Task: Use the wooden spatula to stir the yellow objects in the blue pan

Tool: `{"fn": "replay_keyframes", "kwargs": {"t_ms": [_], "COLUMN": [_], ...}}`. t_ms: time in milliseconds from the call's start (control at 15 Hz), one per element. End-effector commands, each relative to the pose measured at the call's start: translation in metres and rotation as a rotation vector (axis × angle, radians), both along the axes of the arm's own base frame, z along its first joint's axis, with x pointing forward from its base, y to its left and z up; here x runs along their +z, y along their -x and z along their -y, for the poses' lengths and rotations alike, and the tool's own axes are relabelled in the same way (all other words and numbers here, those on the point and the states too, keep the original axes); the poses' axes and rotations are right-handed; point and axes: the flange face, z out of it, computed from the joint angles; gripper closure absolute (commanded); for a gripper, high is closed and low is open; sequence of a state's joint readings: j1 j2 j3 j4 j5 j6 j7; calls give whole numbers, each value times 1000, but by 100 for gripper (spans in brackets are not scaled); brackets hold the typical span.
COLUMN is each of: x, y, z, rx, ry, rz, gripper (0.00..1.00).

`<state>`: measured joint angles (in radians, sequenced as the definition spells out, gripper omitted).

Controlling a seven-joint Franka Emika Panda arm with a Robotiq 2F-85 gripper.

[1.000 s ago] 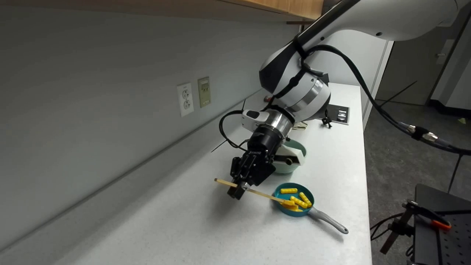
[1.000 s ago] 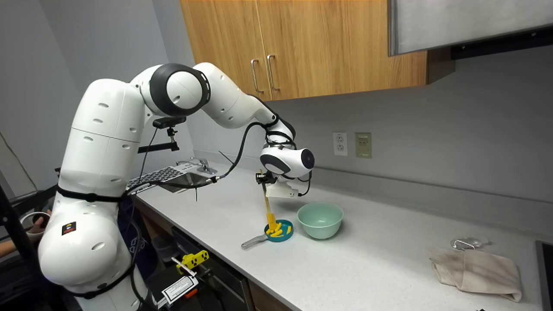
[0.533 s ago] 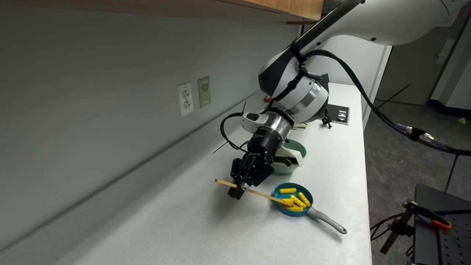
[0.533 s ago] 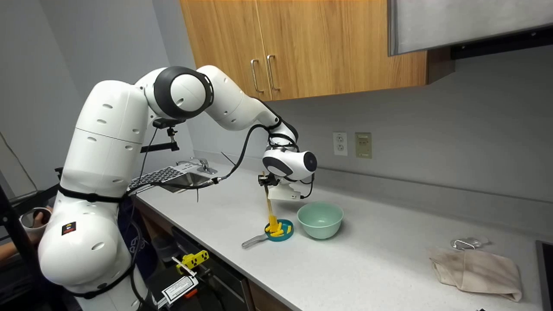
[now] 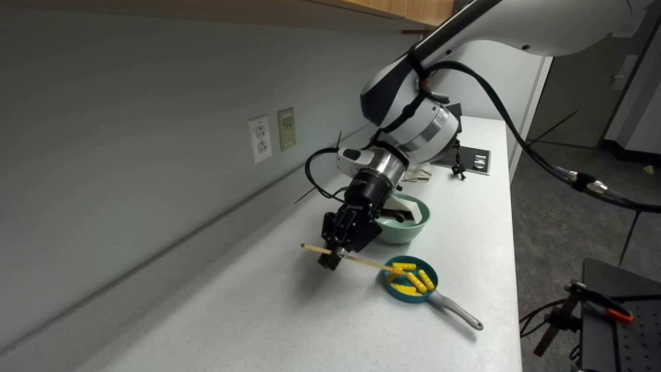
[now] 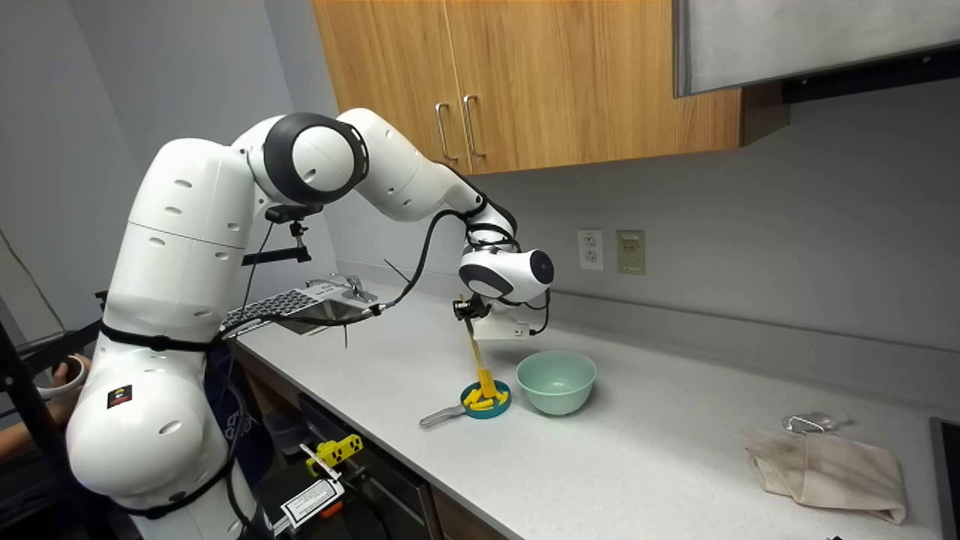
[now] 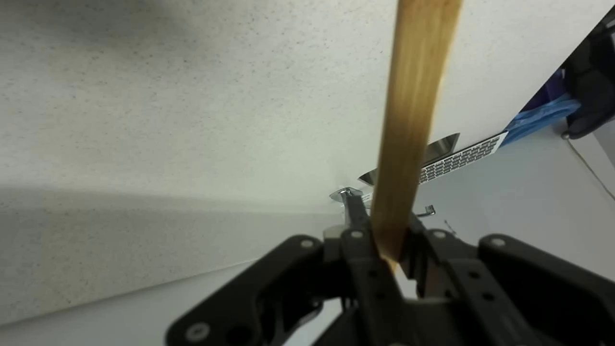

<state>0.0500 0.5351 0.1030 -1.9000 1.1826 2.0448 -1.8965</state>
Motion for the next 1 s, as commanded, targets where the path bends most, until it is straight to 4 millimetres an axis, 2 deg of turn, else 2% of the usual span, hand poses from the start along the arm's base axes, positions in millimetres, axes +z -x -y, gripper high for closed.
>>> {"fn": "replay_keyframes", "kwargs": {"t_ms": [0, 333, 933], "x": [8, 11, 13], "y": [-7, -6, 7], "z": [5, 12, 14], "rx": [17, -2, -4], "ry": [53, 75, 76], "rz": [47, 55, 22], "gripper": [96, 96, 96]}}
